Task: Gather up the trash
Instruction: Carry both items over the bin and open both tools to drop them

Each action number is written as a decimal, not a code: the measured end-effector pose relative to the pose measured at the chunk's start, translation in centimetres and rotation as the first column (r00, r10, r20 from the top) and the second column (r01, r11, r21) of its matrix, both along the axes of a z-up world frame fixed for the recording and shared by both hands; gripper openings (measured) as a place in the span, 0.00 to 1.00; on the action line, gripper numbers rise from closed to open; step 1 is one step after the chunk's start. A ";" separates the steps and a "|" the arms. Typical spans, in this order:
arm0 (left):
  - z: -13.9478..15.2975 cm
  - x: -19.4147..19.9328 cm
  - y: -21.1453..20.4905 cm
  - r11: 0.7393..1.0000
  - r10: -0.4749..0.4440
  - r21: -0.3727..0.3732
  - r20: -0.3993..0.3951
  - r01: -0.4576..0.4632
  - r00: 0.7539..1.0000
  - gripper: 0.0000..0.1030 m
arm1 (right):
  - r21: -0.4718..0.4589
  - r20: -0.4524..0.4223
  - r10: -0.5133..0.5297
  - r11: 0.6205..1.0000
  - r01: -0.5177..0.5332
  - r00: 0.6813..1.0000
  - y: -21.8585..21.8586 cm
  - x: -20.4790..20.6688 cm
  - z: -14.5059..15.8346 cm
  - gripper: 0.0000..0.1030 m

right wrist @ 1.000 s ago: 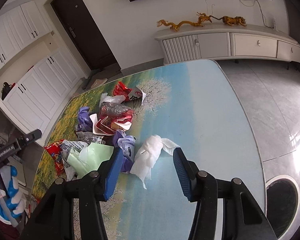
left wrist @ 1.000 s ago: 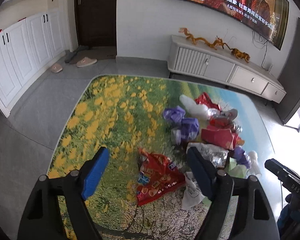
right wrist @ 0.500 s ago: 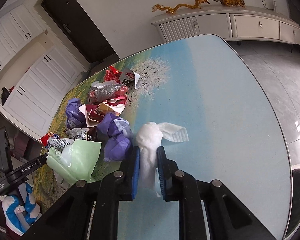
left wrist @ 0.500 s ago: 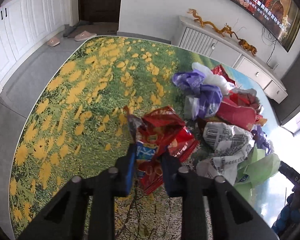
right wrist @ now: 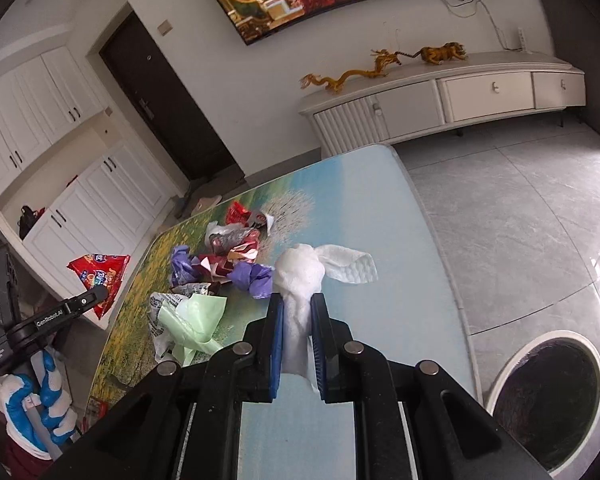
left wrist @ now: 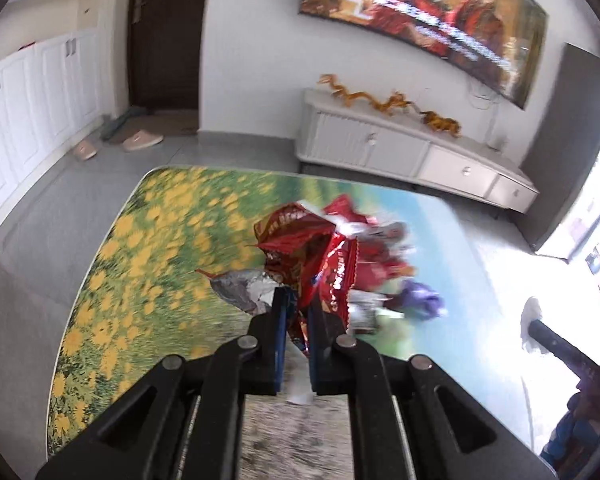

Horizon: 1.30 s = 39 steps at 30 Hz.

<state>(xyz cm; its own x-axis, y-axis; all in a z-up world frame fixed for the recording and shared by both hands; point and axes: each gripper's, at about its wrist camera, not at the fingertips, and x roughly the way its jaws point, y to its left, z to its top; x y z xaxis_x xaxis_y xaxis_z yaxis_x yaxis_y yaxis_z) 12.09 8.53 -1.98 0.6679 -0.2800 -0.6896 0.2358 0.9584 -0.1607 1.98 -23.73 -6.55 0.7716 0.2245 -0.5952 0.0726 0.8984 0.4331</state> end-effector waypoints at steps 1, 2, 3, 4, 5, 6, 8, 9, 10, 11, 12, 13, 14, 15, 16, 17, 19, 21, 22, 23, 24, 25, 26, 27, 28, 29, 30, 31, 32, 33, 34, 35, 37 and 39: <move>0.6 -0.8 -1.2 0.999 -0.036 -0.004 0.012 0.036 0.999 0.08 | 0.000 0.004 -0.030 1.000 0.030 1.000 -1.1 -1.0 0.2 0.12; 1.2 -1.5 -2.5 0.997 -0.075 -0.009 0.020 0.075 0.997 0.08 | -0.004 0.005 -0.062 0.998 0.062 0.998 -2.1 -1.9 0.3 0.12; 1.6 -2.3 -4.1 0.992 -0.123 -0.013 0.024 0.123 0.992 0.08 | -0.007 0.003 -0.096 0.995 0.096 0.995 -3.3 -3.0 0.3 0.12; 1.8 -3.0 -5.9 0.985 -0.171 -0.015 0.024 0.171 0.985 0.08 | -0.010 -0.004 -0.131 0.991 0.131 0.991 -4.5 -4.1 0.1 0.12; 1.9 -3.7 -7.6 0.977 -0.215 -0.014 0.024 0.215 0.976 0.08 | -0.008 -0.015 -0.165 0.986 0.165 0.986 -5.8 -4.8 -0.2 0.12; 1.9 -4.4 -9.6 0.964 -0.265 -0.008 0.020 0.265 0.964 0.08 | -0.002 -0.028 -0.199 0.980 0.199 0.980 -7.1 -5.8 -0.6 0.12; 1.5 -5.7 -13.6 0.934 -0.358 -0.002 0.002 0.358 0.934 0.08 | 0.012 -0.059 -0.265 0.964 0.266 0.962 -9.7 -7.8 -1.7 0.12; 1.2 -6.3 -15.8 0.914 -0.405 0.001 -0.013 0.405 0.914 0.08 | 0.022 -0.076 -0.295 0.954 0.298 0.952 -10.9 -8.8 -2.4 0.12; 0.8 -6.9 -17.9 0.894 -0.447 0.008 -0.028 0.447 0.894 0.08 | 0.034 -0.095 -0.323 0.944 0.327 0.942 -12.1 -9.7 -3.2 0.12; 0.3 -7.5 -20.1 0.873 -0.486 0.022 -0.040 0.487 0.873 0.08 | 0.049 -0.114 -0.346 0.934 0.353 0.931 -13.3 -10.5 -4.0 0.12; -0.1 -8.1 -21.9 0.855 -0.515 0.039 -0.050 0.517 0.855 0.08 | 0.062 -0.136 -0.365 0.925 0.376 0.921 -14.4 -11.2 -4.8 0.12; -0.7 -8.6 -24.0 0.832 -0.548 0.055 -0.066 0.551 0.834 0.08 | 0.074 -0.156 -0.381 0.916 0.395 0.911 -15.3 -11.9 -5.6 0.12; -1.2 -9.1 -25.6 0.812 -0.574 0.064 -0.083 0.580 0.814 0.08 | 0.089 -0.177 -0.392 0.907 0.412 0.903 -16.3 -12.5 -6.5 0.12; -1.9 -9.5 -27.6 0.789 -0.602 0.072 -0.108 0.610 0.791 0.08 | 0.106 -0.198 -0.398 0.900 0.424 0.896 -17.1 -12.9 -7.3 0.13; -2.6 -9.8 -29.3 0.768 -0.624 0.083 -0.130 0.636 0.771 0.08 | 0.125 -0.218 -0.402 0.892 0.434 0.889 -17.9 -13.2 -8.2 0.13; -3.3 -10.1 -30.7 0.750 -0.640 0.096 -0.149 0.655 0.754 0.08 | 0.141 -0.236 -0.406 0.885 0.444 0.883 -18.5 -13.5 -9.0 0.13; -4.7 -10.5 -33.6 0.714 -0.665 0.122 -0.191 0.690 0.722 0.08 | 0.174 -0.272 -0.412 0.868 0.466 0.870 -19.8 -13.7 -10.7 0.14; -6.3 -11.0 -36.1 0.683 -0.681 0.132 -0.239 0.718 0.692 0.09 | 0.197 -0.306 -0.416 0.852 0.485 0.856 -20.9 -13.9 -12.2 0.15; -7.1 -11.1 -37.0 0.672 -0.686 0.133 -0.260 0.729 0.680 0.10 | 0.205 -0.323 -0.419 0.844 0.495 0.848 -21.4 -13.9 -12.9 0.15; -7.7 -11.2 -38.0 0.661 -0.691 0.133 -0.276 0.738 0.668 0.11 | 0.213 -0.338 -0.423 0.836 0.506 0.841 -21.7 -14.1 -13.5 0.16; -8.4 -11.4 -38.9 0.647 -0.697 0.133 -0.294 0.751 0.654 0.12 | 0.219 -0.351 -0.427 0.828 0.516 0.834 -22.2 -14.2 -14.1 0.19; -9.0 -11.5 -39.7 0.636 -0.701 0.132 -0.312 0.760 0.641 0.12 | 0.222 -0.362 -0.431 0.821 0.526 0.826 -22.5 -14.3 -14.5 0.24; -9.6 -11.3 -40.4 0.628 -0.704 0.127 -0.328 0.768 0.630 0.13 | 0.220 -0.376 -0.438 0.814 0.538 0.816 -22.8 -14.4 -15.0 0.27; -10.4 -11.5 -41.1 0.615 -0.712 0.111 -0.350 0.781 0.609 0.15 | 0.220 -0.387 -0.447 0.805 0.551 0.807 -23.3 -14.6 -15.4 0.36; -10.9 -11.8 -41.7 0.605 -0.717 0.095 -0.367 0.791 0.592 0.16 | 0.221 -0.396 -0.455 0.796 0.564 0.797 -23.6 -15.1 -15.8 0.43; -11.3 -12.0 -42.1 0.600 -0.718 0.085 -0.380 0.795 0.583 0.23 | 0.218 -0.405 -0.465 0.787 0.576 0.788 -23.9 -15.4 -16.1 0.44; -11.7 -12.0 -42.6 0.596 -0.719 0.077 -0.391 0.799 0.574 0.32 | 0.217 -0.411 -0.472 0.781 0.586 0.780 -24.2 -15.7 -16.2 0.44; -12.1 -12.0 -42.9 0.593 -0.721 0.064 -0.400 0.802 0.565 0.37 | 0.213 -0.417 -0.479 0.775 0.595 0.773 -24.4 -16.0 -16.4 0.44; -12.2 -11.7 -43.3 0.594 -0.721 0.057 -0.405 0.802 0.562 0.45 | 0.208 -0.421 -0.486 0.770 0.604 0.765 -24.6 -16.3 -16.5 0.44; -12.3 -11.6 -43.4 0.597 -0.720 0.050 -0.407 0.801 0.562 0.48 | 0.203 -0.426 -0.494 0.764 0.612 0.758 -24.8 -16.5 -16.6 0.45; -12.3 -11.3 -43.6 0.600 -0.719 0.044 -0.408 0.799 0.562 0.49 | 0.198 -0.429 -0.501 0.760 0.620 0.751 -24.9 -16.8 -16.6 0.45; -12.3 -11.2 -43.5 0.604 -0.718 0.040 -0.407 0.796 0.565 0.49 | 0.191 -0.432 -0.509 0.755 0.627 0.745 -25.1 -17.2 -16.5 0.45; -12.0 -10.9 -43.5 0.617 -0.710 0.044 -0.400 0.786 0.579 0.49 | 0.174 -0.433 -0.526 0.748 0.641 0.732 -25.3 -17.8 -16.4 0.45; -11.7 -10.4 -43.3 0.633 -0.704 0.035 -0.388 0.773 0.595 0.49 | 0.164 -0.433 -0.542 0.739 0.654 0.720 -25.6 -18.3 -16.2 0.46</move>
<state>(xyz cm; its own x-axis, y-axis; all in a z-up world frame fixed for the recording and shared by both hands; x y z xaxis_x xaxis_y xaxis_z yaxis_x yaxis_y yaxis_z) 1.72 -34.74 -13.69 0.0284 -0.4262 -0.9042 0.8456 0.4925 -0.2056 -16.37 -49.31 -22.75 0.5655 -0.0135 -0.8247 0.7398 0.4504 0.4999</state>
